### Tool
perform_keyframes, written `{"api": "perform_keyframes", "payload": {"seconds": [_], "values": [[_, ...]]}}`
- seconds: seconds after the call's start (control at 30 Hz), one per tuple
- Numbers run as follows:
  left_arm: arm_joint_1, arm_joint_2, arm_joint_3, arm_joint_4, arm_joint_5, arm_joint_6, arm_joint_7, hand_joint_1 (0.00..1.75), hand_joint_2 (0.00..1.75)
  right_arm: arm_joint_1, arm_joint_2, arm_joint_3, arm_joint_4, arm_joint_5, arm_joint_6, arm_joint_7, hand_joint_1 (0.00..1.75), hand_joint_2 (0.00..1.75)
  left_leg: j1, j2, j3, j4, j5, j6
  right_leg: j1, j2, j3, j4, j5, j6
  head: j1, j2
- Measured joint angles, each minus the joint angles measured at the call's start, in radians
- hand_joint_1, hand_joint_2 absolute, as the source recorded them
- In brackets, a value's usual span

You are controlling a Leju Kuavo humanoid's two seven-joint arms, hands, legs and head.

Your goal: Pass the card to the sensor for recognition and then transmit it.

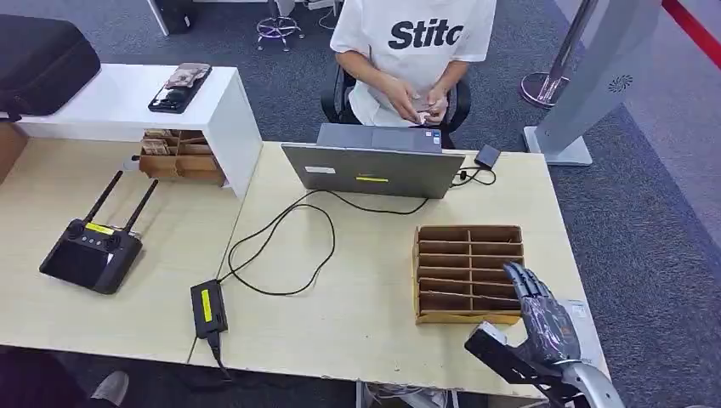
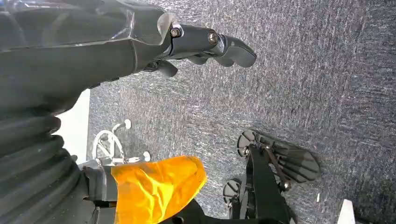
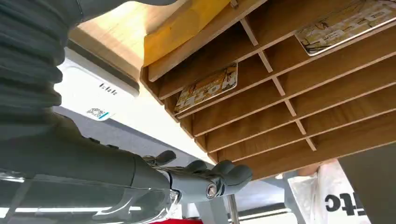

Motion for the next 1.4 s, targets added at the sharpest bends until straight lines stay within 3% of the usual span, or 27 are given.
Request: {"api": "perform_keyframes", "payload": {"seconds": [0.47,0.93,1.0,1.03,1.07,1.27,1.4], "values": [[0.000,0.006,-0.008,0.000,0.000,-0.001,0.000,0.00,1.75,-0.081,0.000,0.003,0.082,-0.013,-0.002,0.005,0.02,1.75,0.000,0.000,0.000,0.000,0.000,0.000,0.000,0.000,0.000,0.000,0.000,0.000,0.000,0.000],[0.000,0.010,-0.008,0.000,0.000,-0.002,-0.001,0.00,1.75,-0.109,0.000,0.003,0.125,-0.017,-0.003,0.008,0.35,1.75,0.000,0.000,0.000,0.000,0.000,0.000,0.000,0.000,0.000,0.000,0.000,0.000,0.000,0.000],[-0.001,0.011,-0.008,0.000,0.000,-0.002,-0.001,0.00,1.75,-0.111,0.000,0.003,0.130,-0.017,-0.003,0.008,1.29,1.75,0.000,0.000,0.000,0.000,0.000,0.000,0.000,0.000,0.000,0.000,0.000,0.000,0.000,0.000],[-0.001,0.011,-0.008,0.000,0.000,-0.002,-0.001,0.00,1.75,-0.112,0.000,0.003,0.130,-0.017,-0.003,0.008,1.38,1.75,0.000,0.000,0.000,0.000,0.000,0.000,0.000,0.000,0.000,0.000,0.000,0.000,0.000,0.000],[0.000,0.011,-0.008,0.000,0.000,-0.001,-0.001,0.00,1.75,-0.112,0.000,0.003,0.131,-0.017,-0.004,0.008,1.64,1.75,0.000,0.000,0.000,0.000,0.000,0.000,0.000,0.000,0.000,0.000,0.000,0.000,0.000,0.000],[-0.001,0.013,-0.008,0.000,0.000,-0.001,-0.001,0.00,1.75,-0.119,0.000,0.003,0.135,-0.018,-0.011,0.008,1.50,1.75,0.000,0.000,0.000,0.000,0.000,0.000,0.000,0.000,0.000,0.000,0.000,0.000,0.000,0.000],[-0.001,0.014,-0.008,0.000,0.000,-0.001,-0.001,0.00,1.75,-0.119,0.000,0.003,0.139,-0.018,-0.011,0.008,1.50,1.75,0.000,0.000,0.000,0.000,0.000,0.000,0.000,0.000,0.000,0.000,0.000,0.000,0.000,0.000]]}}
